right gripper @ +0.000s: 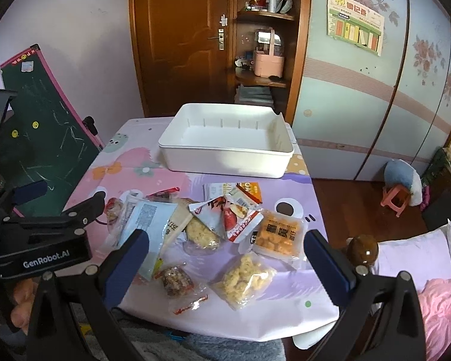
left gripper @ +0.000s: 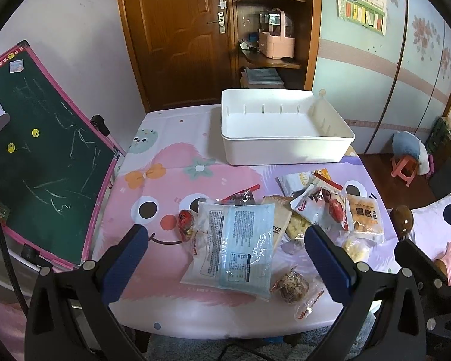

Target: Organize snacks

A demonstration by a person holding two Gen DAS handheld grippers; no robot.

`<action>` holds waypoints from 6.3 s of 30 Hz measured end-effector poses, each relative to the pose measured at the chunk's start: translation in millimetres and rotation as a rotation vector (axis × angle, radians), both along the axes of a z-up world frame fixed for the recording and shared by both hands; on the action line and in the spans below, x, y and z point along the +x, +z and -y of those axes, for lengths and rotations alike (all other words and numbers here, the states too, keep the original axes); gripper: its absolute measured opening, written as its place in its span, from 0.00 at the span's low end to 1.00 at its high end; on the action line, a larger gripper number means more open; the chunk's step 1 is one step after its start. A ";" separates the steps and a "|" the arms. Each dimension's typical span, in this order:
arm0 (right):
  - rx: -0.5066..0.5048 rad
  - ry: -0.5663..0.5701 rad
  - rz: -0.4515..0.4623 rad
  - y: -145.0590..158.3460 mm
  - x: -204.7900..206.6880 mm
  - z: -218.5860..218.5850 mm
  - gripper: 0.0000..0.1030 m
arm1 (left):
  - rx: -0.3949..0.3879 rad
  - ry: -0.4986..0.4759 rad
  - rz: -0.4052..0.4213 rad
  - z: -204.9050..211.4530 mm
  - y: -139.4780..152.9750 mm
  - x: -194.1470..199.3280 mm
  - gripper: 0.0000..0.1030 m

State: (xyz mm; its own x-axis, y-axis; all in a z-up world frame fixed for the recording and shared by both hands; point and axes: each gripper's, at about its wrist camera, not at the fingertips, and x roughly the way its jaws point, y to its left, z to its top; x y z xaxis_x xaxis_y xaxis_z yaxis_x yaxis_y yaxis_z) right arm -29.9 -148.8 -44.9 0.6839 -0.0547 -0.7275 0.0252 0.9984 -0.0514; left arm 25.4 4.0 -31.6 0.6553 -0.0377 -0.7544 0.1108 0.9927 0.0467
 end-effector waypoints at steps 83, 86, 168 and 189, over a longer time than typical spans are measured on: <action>0.027 0.047 -0.077 -38.2 60.3 29.2 0.84 | 0.005 0.001 -0.330 -1.6 -73.8 66.5 1.00; 0.011 0.056 -0.102 -49.3 77.6 35.6 0.84 | -0.007 0.003 -0.426 -5.0 -101.4 79.2 1.00; 0.202 -0.063 -0.011 -26.3 289.6 86.4 0.14 | -0.211 -0.189 -0.179 68.9 -25.9 294.0 0.47; 0.211 -0.055 -0.079 -60.9 270.4 78.7 0.44 | -0.167 -0.060 -0.109 37.1 -43.0 280.2 0.98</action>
